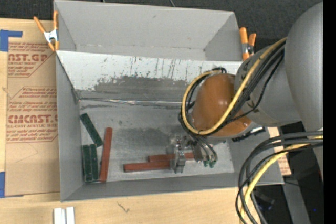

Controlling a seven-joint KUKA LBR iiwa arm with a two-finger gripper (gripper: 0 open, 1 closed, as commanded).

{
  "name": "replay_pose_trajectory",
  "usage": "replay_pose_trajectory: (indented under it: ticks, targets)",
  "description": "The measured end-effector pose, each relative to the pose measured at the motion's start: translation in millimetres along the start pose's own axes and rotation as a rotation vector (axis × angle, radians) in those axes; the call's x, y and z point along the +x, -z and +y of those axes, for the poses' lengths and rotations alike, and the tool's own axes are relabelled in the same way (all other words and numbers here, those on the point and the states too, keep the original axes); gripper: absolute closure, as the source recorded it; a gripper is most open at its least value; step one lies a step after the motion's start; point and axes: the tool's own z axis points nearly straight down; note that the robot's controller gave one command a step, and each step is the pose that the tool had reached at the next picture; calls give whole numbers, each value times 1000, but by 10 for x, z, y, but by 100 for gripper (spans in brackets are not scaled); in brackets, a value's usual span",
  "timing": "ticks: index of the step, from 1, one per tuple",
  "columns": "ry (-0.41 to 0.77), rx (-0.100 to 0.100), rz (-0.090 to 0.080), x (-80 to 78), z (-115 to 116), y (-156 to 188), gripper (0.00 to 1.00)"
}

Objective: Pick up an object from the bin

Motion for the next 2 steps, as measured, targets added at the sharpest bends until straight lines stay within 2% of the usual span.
replay_pose_trajectory:
  ticks: [1, 2]
  targets:
    - [0, 0, 0, 0, 0, 0, 100]
    - [83, 1, 0, -287, 178, 1545, 100]
